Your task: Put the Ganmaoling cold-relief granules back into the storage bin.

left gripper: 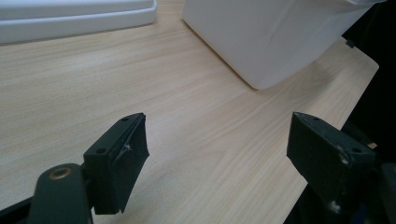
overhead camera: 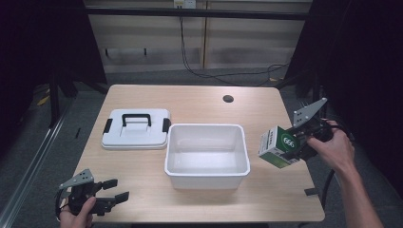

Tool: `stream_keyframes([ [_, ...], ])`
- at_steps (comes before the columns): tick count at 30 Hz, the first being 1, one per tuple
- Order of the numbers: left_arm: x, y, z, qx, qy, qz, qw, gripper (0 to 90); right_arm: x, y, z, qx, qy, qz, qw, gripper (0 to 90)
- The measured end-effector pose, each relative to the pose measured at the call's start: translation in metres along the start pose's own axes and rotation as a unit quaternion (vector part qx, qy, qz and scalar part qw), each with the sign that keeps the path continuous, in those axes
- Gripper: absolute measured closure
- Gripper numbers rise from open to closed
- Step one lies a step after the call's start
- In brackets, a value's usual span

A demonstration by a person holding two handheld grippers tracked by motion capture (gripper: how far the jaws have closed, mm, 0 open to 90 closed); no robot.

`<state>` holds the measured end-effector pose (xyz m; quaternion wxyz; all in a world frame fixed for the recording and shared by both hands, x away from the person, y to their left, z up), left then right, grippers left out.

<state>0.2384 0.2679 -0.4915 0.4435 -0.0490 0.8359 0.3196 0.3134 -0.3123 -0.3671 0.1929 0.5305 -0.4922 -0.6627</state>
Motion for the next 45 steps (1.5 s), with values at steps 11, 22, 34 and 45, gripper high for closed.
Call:
stream_keyframes([
  [11, -0.001, 0.0, 0.001, -0.003, 0.001, -0.003, 1.0, 20.3, 0.001, 0.015, -0.004, -0.003, -0.001, -0.053, 0.9986, 16.0],
  [22, -0.002, 0.001, 0.001, -0.003, -0.001, -0.007, 1.0, 20.3, -0.006, 0.027, -0.006, 0.006, 0.006, -0.093, 0.9956, 16.0],
  [34, -0.003, 0.0, 0.001, -0.001, -0.001, -0.008, 1.0, 20.3, -0.027, 0.032, -0.003, 0.012, 0.014, -0.132, 0.9911, 15.9],
  [45, -0.002, 0.0, 0.001, 0.001, -0.001, -0.004, 1.0, 20.3, -0.057, 0.036, 0.002, 0.01, 0.031, -0.142, 0.9893, 16.0],
])
Point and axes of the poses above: each handheld gripper's, and its own axes: y roughly backward along the jaws, x roughly out of its underside, z roughly to its left, the point moved 4 cm from there along -y, roughly forward along the jaws, and after that the axes turned 4 degrees about x, right-handed, at the moved point
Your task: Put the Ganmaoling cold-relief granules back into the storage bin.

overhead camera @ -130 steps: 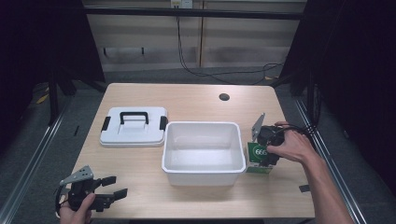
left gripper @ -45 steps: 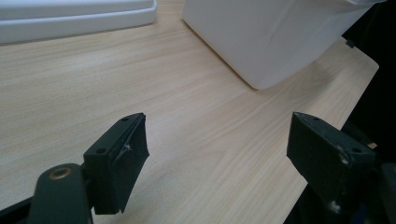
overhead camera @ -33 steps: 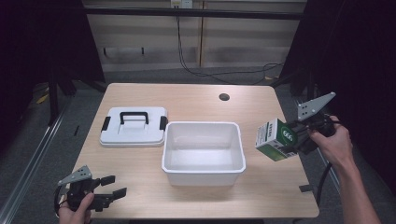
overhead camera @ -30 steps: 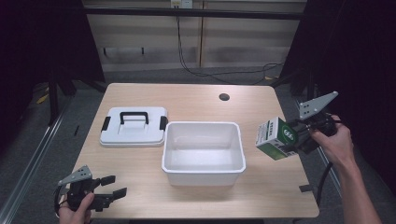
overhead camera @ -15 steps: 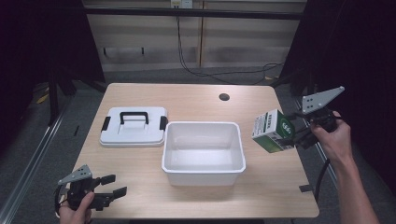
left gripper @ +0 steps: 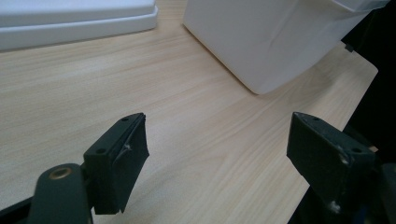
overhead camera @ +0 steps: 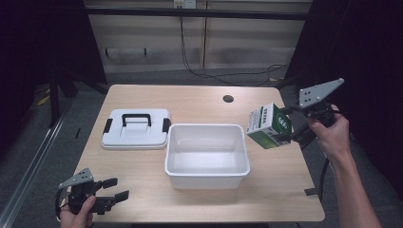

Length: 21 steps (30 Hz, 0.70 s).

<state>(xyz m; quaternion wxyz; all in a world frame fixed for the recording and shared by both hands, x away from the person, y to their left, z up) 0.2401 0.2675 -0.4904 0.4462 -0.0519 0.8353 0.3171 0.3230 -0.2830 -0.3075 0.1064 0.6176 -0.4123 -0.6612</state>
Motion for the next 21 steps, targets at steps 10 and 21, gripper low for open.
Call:
stream_keyframes([
  [10, 0.002, 0.002, 0.0, -0.002, 0.003, -0.003, 1.0, 20.3, -0.028, -0.017, 0.003, -0.018, 0.021, 0.007, 0.9996, 15.9],
  [21, 0.002, 0.002, -0.001, -0.002, 0.001, -0.003, 1.0, 20.3, -0.05, -0.034, 0.008, -0.03, 0.04, 0.035, 0.9981, 15.9],
])
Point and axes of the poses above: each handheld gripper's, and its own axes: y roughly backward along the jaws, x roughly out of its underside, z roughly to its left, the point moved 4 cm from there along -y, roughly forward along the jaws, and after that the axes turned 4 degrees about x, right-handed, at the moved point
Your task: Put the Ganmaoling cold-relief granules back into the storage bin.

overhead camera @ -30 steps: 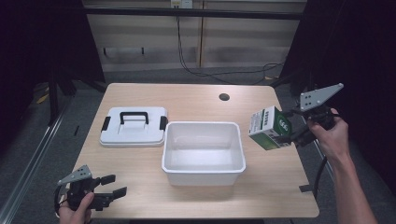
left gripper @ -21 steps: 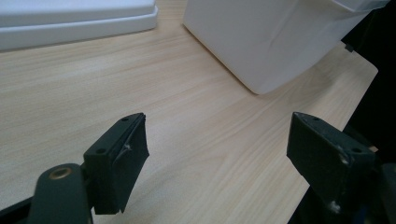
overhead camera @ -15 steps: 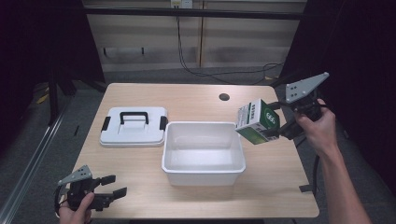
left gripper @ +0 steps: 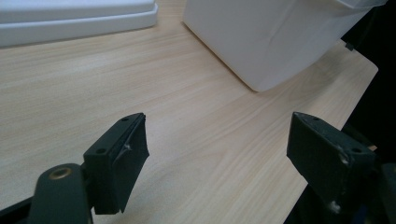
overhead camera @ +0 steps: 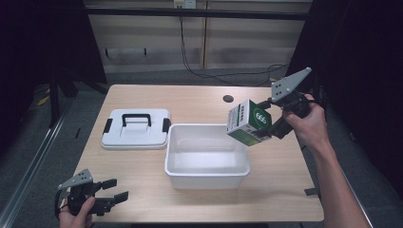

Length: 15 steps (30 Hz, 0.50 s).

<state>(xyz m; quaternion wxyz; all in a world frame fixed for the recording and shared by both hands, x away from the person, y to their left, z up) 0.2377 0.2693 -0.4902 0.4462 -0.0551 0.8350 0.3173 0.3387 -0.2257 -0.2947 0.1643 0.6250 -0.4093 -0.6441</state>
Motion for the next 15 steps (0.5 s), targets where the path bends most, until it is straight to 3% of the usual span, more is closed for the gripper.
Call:
stream_keyframes([
  [9, -0.001, -0.001, -0.001, 0.003, -0.005, -0.002, 1.0, 20.3, -0.007, -0.024, 0.002, -0.018, 0.006, 0.038, 0.9991, 15.9],
  [15, -0.003, 0.0, -0.006, 0.009, -0.026, -0.01, 0.9996, 18.1, -0.008, -0.037, 0.003, -0.022, 0.018, 0.07, 0.9971, 15.9],
])
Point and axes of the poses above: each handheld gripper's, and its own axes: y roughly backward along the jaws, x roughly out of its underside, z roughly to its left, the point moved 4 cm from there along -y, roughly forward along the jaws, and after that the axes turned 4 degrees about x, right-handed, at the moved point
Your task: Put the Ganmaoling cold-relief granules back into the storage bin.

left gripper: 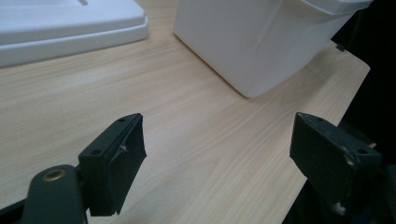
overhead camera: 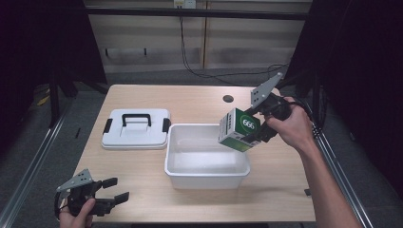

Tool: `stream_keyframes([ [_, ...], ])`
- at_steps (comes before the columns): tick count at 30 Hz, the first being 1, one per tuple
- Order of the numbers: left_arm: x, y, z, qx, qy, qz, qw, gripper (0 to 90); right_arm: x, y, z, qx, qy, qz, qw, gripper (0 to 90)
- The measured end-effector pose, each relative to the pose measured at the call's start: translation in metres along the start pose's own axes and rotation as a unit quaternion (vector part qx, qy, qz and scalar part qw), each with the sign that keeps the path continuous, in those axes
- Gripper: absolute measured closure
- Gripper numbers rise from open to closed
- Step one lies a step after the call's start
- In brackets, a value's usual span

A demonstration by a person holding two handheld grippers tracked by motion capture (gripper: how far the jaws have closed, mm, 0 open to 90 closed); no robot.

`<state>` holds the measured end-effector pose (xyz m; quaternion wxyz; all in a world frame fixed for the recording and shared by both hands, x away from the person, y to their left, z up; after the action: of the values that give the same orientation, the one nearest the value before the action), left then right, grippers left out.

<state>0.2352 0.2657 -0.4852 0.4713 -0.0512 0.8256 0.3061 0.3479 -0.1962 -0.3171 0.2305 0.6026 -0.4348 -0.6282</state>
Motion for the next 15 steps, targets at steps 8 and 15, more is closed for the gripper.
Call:
stream_keyframes([
  [8, 0.0, 0.0, 0.001, -0.003, 0.001, 0.0, 1.0, 18.1, -0.004, -0.015, 0.005, -0.007, 0.006, 0.055, 0.9985, 15.9],
  [15, 0.0, 0.0, 0.001, -0.004, 0.005, 0.001, 1.0, 18.1, -0.011, -0.031, 0.005, -0.023, 0.013, 0.08, 0.9964, 15.9],
])
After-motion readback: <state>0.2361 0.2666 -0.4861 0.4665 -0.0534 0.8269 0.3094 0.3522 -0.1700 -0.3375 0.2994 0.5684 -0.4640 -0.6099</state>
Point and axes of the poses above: each handheld gripper's, and its own axes: y roughly backward along the jaws, x roughly out of its underside, z roughly to its left, the point moved 4 cm from there along -y, roughly forward along the jaws, and after that the axes turned 4 degrees about x, right-handed, at the moved point
